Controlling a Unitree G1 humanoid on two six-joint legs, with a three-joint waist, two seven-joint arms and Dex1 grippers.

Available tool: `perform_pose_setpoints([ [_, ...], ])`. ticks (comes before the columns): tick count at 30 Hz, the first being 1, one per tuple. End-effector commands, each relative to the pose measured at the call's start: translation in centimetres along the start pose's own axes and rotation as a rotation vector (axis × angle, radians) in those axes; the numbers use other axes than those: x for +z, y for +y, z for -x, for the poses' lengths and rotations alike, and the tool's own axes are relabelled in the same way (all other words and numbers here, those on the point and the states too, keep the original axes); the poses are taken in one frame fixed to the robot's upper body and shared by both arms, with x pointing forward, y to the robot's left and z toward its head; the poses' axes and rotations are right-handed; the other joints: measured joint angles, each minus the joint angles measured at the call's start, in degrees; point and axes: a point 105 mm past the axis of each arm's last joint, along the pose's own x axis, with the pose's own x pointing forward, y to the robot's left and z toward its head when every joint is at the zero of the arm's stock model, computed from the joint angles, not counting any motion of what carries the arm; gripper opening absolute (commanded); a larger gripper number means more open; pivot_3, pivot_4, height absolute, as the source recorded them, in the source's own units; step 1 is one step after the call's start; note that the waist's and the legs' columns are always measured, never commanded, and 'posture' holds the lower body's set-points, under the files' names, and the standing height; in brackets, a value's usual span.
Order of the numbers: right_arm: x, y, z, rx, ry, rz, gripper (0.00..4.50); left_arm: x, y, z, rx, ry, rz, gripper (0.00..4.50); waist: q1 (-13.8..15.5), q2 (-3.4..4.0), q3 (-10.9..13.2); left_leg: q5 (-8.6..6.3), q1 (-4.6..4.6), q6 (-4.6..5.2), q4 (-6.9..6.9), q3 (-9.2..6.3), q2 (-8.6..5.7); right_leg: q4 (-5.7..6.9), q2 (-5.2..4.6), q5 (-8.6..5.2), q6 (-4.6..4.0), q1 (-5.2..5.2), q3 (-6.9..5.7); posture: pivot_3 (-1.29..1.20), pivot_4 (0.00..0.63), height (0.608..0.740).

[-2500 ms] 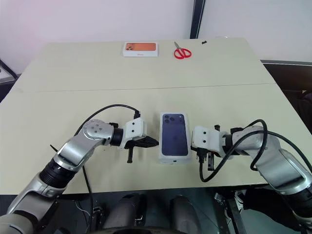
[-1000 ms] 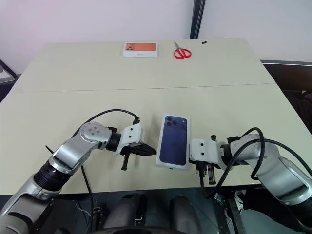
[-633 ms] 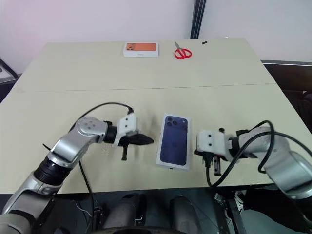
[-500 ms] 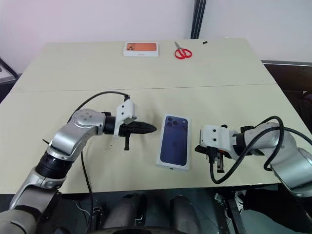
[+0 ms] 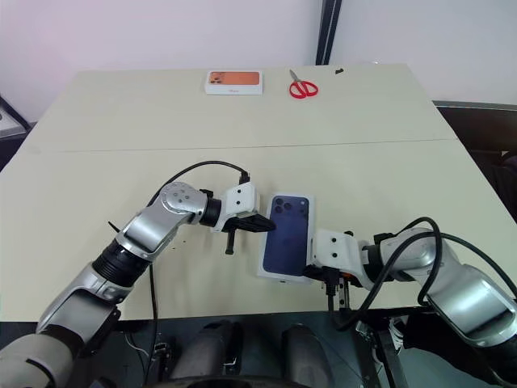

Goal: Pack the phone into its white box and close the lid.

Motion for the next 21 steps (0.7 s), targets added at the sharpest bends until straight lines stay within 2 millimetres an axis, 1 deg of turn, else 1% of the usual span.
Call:
perform_pose_setpoints([
  [1,-0.6,-0.3,-0.2,-0.033,0.028,0.001,0.0,-1.3,-0.8,-0.6,-0.023,0.044,0.02,0.05,-0.05,-0.01,-0.03,0.0,0.12,0.0,-0.01,-0.02,0.0,-0.04,0.0,0.0,0.0,0.13,-0.01,0.0,0.15,0.74],
  [3,-0.3,-0.8,0.1,-0.054,0.012,0.007,0.0,-0.8,-0.2,-0.3,0.021,0.01,0.023,0.05,-0.04,-0.01,-0.03,-0.01,0.47,0.01,-0.11,-0.06,0.0,-0.24,0.01,0.0,0.0,0.52,-0.05,0.0,0.15,0.74],
  [5,0.2,-1.7,0.6,-0.092,-0.017,0.011,0.0,0.1,1.1,0.4,0.103,-0.05,0.039,0.05,0.01,-0.01,-0.03,-0.05,0.74,0.06,-0.17,-0.1,0.0,-0.42,0.01,0.0,0.0,0.88,-0.08,0.0,0.15,0.74],
  [7,1.2,-3.9,1.5,-0.193,-0.086,-0.018,0.0,1.6,3.7,2.3,0.266,-0.154,0.071,0.05,-0.06,-0.05,0.0,-0.06,0.76,0.08,-0.17,-0.1,0.0,-0.48,0.0,0.0,0.0,0.91,-0.08,0.0,0.15,0.74],
  [8,1.5,-5.2,2.1,-0.252,-0.126,-0.037,0.0,2.0,4.9,3.8,0.349,-0.195,0.1,0.05,-0.09,-0.05,0.01,-0.06,0.75,0.08,-0.16,-0.09,0.0,-0.47,0.0,0.0,0.0,0.89,-0.07,0.0,0.15,0.74],
  [9,1.8,-6.3,2.6,-0.303,-0.159,-0.04,0.0,2.2,5.8,5.1,0.416,-0.223,0.116,0.05,-0.23,-0.05,0.01,-0.06,0.72,0.08,-0.17,-0.09,0.0,-0.45,0.0,0.0,0.0,0.82,-0.06,0.0,0.15,0.74],
  [11,1.6,-8.2,3.5,-0.388,-0.182,-0.056,0.0,1.8,6.8,8.0,0.528,-0.24,0.137,0.05,-0.35,-0.04,0.0,-0.05,0.71,0.07,-0.22,-0.09,0.0,-0.41,0.01,0.0,0.0,0.74,-0.06,0.0,0.15,0.74],
  [13,1.4,-10.1,4.4,-0.477,-0.223,-0.09,0.0,0.9,7.0,10.2,0.605,-0.231,0.15,0.05,-0.38,-0.03,0.0,-0.05,0.71,0.06,-0.3,-0.08,0.01,-0.42,0.01,0.0,0.0,0.69,-0.06,0.0,0.15,0.74],
  [16,1.0,-13.7,5.6,-0.626,-0.335,-0.211,0.0,-1.3,5.9,13.1,0.689,-0.177,0.164,0.05,-0.87,0.01,-0.01,-0.03,0.72,0.02,-0.33,-0.05,0.01,-0.45,0.0,0.0,0.0,0.69,-0.01,0.0,0.15,0.74],
  [18,0.4,-14.9,6.0,-0.663,-0.369,-0.251,0.0,-2.4,5.1,14.2,0.727,-0.143,0.17,0.05,-0.42,0.04,0.02,-0.02,0.74,-0.01,-0.33,-0.01,-0.01,-0.43,-0.01,0.0,0.0,0.69,0.05,0.0,0.15,0.74],
  [19,0.2,-15.4,6.0,-0.672,-0.384,-0.271,0.0,-3.4,4.6,15.2,0.76,-0.129,0.192,0.05,0.02,0.03,0.03,-0.04,0.73,0.03,-0.32,-0.03,-0.01,-0.43,-0.01,0.0,0.0,0.68,0.03,0.0,0.15,0.74],
  [21,-0.6,-16.0,6.1,-0.681,-0.388,-0.287,0.0,-4.2,4.1,16.1,0.803,-0.121,0.223,0.05,0.43,0.03,0.03,-0.05,0.72,0.04,-0.29,-0.05,-0.02,-0.47,-0.04,0.0,0.0,0.72,-0.01,0.0,0.15,0.74],
])
